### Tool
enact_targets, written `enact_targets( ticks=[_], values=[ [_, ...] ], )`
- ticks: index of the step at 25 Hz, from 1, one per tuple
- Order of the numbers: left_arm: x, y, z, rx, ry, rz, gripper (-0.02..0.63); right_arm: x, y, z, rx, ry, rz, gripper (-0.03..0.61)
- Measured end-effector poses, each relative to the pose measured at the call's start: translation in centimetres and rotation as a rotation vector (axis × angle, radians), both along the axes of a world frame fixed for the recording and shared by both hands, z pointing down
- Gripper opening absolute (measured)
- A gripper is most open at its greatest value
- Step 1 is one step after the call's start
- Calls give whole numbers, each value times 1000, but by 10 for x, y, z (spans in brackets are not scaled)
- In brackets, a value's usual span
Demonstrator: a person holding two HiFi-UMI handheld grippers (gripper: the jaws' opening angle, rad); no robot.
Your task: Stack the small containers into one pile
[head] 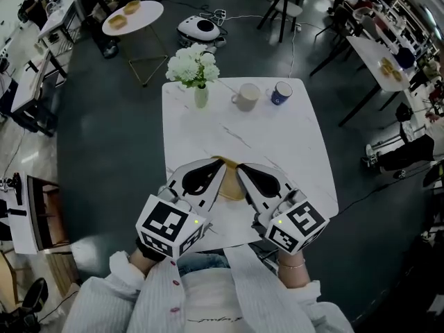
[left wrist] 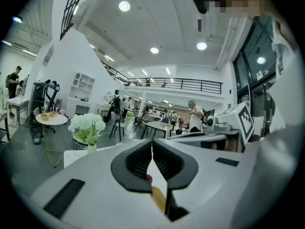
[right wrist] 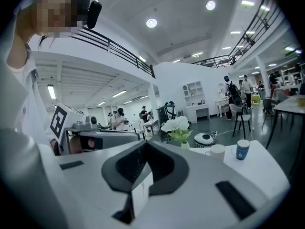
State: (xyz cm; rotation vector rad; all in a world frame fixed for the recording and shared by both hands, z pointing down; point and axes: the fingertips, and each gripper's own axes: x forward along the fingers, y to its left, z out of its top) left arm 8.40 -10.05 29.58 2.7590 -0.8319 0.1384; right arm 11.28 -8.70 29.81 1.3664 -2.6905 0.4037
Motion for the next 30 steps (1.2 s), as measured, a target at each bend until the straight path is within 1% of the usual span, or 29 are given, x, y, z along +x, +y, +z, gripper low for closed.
enact_targets(
  ticks=[3,7,14,18,24,30],
  values=[
    [-2,7,-8,29,17,16,21,0,4,-5,21,47,18,11],
    [-3,11,-6,50,15,22,21,0,7,-4,35,97,35,11],
    [-2,17,-1,76,-10,42,21,2,10,-3,29,87,60,11],
    [-4,21,0,69,-2,51,20,-1,13,-3,27,94,69,11],
    [-4,23,-9,100,-6,67,21,2,16,-6,34,99,82,11],
    [-8,30,-1,91,-13,79,21,0,20,5,21,114,87,11]
  ],
)
